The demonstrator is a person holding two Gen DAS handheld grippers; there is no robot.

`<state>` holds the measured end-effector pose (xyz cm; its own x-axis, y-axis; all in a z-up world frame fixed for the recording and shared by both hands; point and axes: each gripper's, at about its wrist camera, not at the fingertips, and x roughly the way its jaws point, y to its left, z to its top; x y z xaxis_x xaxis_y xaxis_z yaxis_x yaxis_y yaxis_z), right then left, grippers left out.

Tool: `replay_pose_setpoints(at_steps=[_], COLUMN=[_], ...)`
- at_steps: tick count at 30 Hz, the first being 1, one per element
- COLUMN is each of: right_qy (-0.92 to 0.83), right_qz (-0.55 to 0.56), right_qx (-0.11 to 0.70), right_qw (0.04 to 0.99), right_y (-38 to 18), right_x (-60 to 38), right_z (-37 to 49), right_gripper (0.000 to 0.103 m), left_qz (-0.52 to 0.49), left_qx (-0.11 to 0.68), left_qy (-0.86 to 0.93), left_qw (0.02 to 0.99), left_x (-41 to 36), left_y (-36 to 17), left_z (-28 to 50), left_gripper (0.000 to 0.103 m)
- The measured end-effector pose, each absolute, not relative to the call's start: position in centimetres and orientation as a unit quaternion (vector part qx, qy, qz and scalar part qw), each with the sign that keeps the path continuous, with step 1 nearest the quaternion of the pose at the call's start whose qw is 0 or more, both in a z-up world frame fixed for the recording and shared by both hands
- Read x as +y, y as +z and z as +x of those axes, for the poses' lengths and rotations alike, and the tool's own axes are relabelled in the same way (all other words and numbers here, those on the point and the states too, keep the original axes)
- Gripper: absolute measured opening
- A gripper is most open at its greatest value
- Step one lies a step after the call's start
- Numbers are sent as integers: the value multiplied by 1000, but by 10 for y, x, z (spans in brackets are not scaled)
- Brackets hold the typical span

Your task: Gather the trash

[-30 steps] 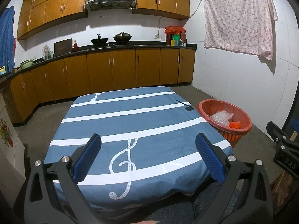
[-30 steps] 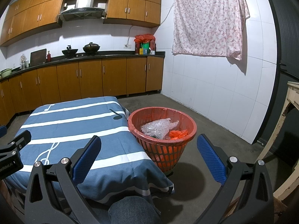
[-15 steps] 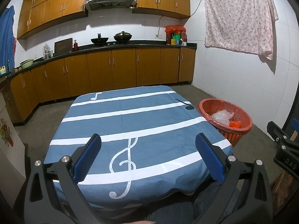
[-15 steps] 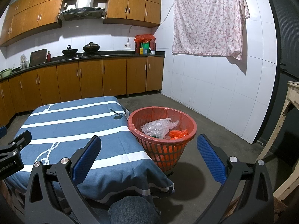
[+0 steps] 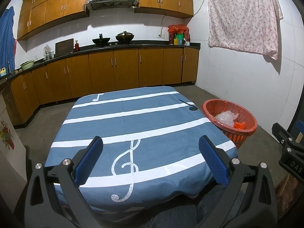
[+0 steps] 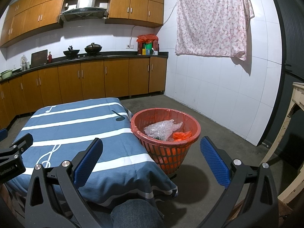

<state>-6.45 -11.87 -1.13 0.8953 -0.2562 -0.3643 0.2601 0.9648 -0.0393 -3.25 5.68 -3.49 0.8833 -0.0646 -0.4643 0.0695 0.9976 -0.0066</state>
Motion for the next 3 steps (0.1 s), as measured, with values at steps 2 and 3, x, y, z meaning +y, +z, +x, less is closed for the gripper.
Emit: replay_pose_setpoints(at_steps=[2, 3], right_qy=[-133, -133], right_qz=[5, 5], right_qx=[186, 187], right_qw=[973, 973], right_y=[-11, -11], right_x=[-119, -119], right_z=[-64, -64], right_gripper=[101, 101], left_qz=[5, 5], left_qx=[239, 239], left_qy=[-34, -34], left_qw=[970, 970], left_x=[57, 57], left_y=[-34, -34], left_z=[-31, -31], left_gripper=[99, 99])
